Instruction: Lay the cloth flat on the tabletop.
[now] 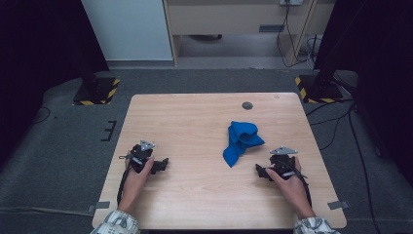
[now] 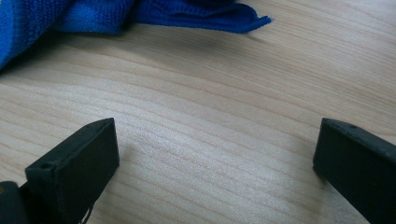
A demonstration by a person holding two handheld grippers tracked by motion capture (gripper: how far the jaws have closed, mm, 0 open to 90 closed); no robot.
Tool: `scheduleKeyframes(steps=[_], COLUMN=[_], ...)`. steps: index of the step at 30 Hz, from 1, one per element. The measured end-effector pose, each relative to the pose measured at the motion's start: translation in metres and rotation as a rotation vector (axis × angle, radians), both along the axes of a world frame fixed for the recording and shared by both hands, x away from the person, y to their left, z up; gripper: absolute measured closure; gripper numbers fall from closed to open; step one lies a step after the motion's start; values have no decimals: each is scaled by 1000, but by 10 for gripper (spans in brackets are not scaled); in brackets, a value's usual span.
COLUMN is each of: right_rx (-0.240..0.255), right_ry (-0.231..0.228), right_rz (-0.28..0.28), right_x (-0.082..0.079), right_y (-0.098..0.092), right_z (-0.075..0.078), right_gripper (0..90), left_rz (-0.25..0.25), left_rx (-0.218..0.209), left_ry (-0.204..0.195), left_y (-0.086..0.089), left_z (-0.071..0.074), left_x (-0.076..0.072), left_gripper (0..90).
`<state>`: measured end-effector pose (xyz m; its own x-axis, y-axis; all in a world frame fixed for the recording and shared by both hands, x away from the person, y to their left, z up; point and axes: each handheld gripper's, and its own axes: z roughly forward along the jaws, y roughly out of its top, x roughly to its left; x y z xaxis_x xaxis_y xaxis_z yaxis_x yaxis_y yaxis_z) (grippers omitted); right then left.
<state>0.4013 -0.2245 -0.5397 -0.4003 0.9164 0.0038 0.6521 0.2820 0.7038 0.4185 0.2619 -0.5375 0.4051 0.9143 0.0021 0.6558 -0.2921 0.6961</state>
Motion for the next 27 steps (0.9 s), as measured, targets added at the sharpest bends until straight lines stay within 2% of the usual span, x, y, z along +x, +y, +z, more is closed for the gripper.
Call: scheduleKeyframes(steps=[6,10,12,17,21,27], right_rx=[4,14,10,40,40,27], right_ry=[4,-8,-19,-115,-149,-176], right_rz=[17,30,44,71,76,93], right_x=[1,1,1,-3,-4,0], right_y=[-1,-2,-1,3,6,12], right_z=[0,1,6,24,32,40], right_gripper=[12,58,52,96,132,176], left_rz=[4,4,5,5,5,5], left_rx=[0,0,0,0,0,0], left_ry=[0,0,0,0,0,0], left_y=[0,0,0,0,0,0], left_z=[0,0,0,0,0,0], left_x=[0,0,0,0,0,0], left_gripper=[0,0,0,0,0,0])
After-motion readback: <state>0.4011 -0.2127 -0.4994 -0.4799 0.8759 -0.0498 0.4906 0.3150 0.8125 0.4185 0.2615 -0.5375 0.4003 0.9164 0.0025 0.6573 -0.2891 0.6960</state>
